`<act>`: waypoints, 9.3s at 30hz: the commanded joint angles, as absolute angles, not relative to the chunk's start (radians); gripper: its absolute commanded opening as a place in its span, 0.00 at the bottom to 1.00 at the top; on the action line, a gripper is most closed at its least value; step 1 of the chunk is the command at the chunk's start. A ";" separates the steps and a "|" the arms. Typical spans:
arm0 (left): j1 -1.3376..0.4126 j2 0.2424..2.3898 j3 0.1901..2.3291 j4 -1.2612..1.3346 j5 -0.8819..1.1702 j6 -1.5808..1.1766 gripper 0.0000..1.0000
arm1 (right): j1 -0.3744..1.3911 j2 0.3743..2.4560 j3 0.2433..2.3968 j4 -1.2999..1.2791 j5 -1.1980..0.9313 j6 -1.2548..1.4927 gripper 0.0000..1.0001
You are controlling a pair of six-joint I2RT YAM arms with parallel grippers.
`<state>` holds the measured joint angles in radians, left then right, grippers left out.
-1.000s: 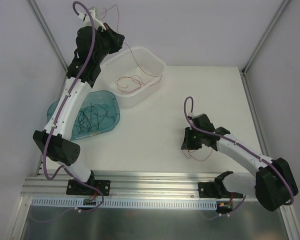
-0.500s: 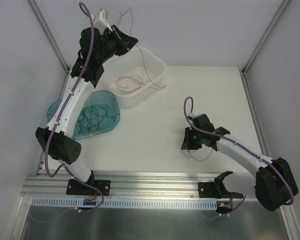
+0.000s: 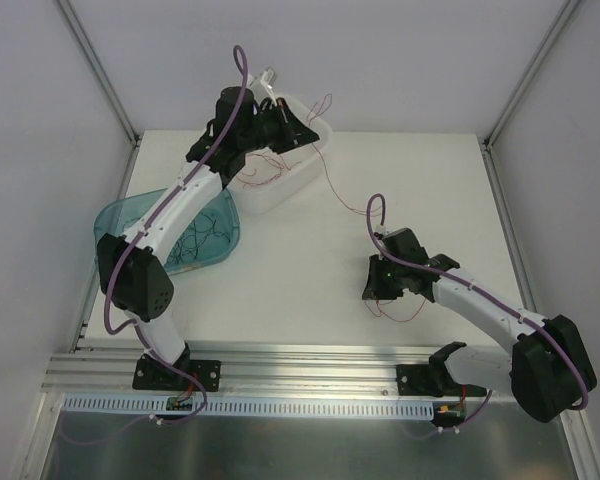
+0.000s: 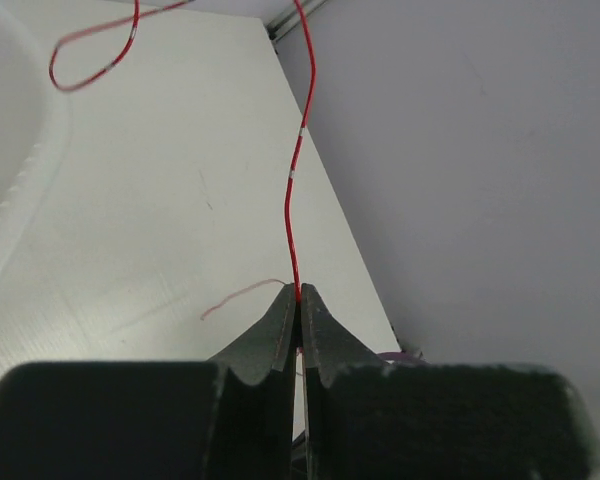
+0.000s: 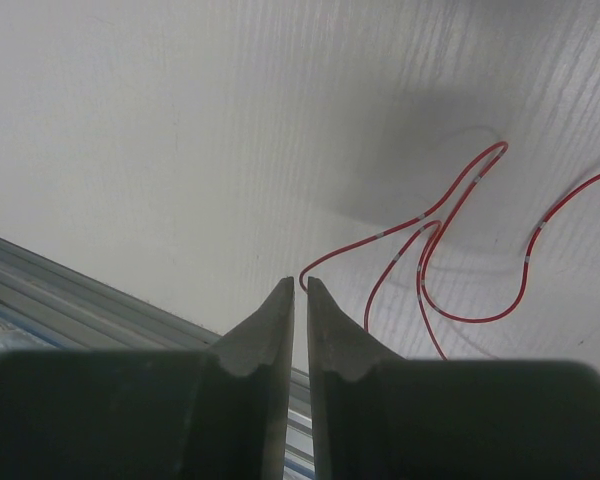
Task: Untangle the cables
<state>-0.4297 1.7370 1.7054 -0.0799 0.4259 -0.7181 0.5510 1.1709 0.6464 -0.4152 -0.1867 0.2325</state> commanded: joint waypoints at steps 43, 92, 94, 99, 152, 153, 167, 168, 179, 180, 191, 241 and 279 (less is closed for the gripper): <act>-0.334 1.862 1.672 0.186 -0.221 0.100 0.00 | 0.574 1.138 0.653 -0.425 -0.172 0.213 0.11; -0.693 1.650 1.221 -0.141 -0.435 -0.405 0.85 | 0.606 1.048 0.652 -0.433 -0.117 0.226 0.54; -0.693 1.686 1.218 -0.143 -0.449 -0.445 0.84 | 0.606 1.025 0.650 -0.443 -0.104 0.222 0.63; -0.692 1.784 1.244 -0.132 -0.454 -0.503 0.76 | 0.611 0.971 0.647 -0.469 -0.072 0.219 0.86; -0.265 1.991 1.891 -0.365 0.179 -0.517 0.15 | 0.609 0.713 0.673 -0.680 0.097 0.192 0.94; -0.259 2.006 1.913 -0.370 0.190 -0.514 0.25 | 0.609 0.709 0.673 -0.687 0.101 0.189 0.94; -0.357 1.743 1.697 -0.371 0.203 -0.477 0.99 | 0.611 0.666 0.724 -0.796 0.234 0.196 0.95; -0.374 1.724 1.678 -0.371 0.190 -0.468 0.99 | 0.609 0.655 0.729 -0.808 0.248 0.198 0.95; -0.761 1.554 1.393 -0.371 0.055 -0.488 0.99 | 0.609 0.554 0.761 -1.012 0.462 0.365 1.00; -0.791 1.565 1.370 -0.373 0.046 -0.503 0.98 | 0.609 0.531 0.753 -1.020 0.466 0.380 1.00; -1.063 1.902 1.524 -0.371 0.014 -0.586 0.83 | 0.609 0.396 0.741 -1.055 0.472 0.439 0.99; -0.341 1.868 2.054 -0.364 -0.267 -0.221 0.00 | 0.609 0.376 0.729 -1.045 0.463 0.420 1.00; -0.313 0.324 0.951 -0.932 -0.046 -0.439 0.99 | 0.611 0.295 1.118 -1.235 0.641 0.236 1.00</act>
